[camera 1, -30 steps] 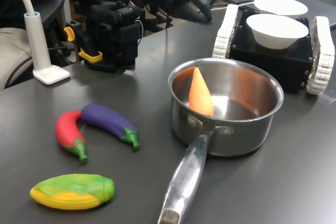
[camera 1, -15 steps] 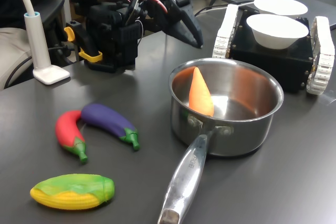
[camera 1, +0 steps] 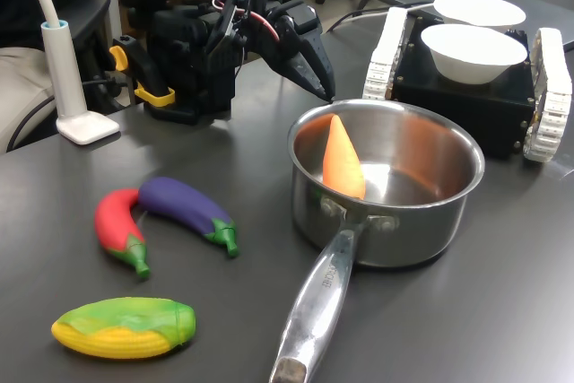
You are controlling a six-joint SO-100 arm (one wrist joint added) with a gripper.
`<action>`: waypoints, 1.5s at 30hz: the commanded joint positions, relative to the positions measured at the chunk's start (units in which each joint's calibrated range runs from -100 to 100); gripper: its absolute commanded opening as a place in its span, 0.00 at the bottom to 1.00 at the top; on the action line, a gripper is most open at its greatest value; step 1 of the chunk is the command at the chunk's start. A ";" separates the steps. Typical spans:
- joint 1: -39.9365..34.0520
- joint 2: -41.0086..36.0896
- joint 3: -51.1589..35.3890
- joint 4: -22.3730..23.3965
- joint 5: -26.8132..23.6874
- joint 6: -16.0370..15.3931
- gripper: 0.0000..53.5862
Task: Pick up the carrot and place them in the pan
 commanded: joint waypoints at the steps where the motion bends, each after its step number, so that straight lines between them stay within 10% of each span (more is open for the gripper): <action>1: -0.98 0.26 2.69 2.39 -0.39 0.63 0.00; 45: -0.87 0.26 7.32 2.39 -0.78 0.72 0.00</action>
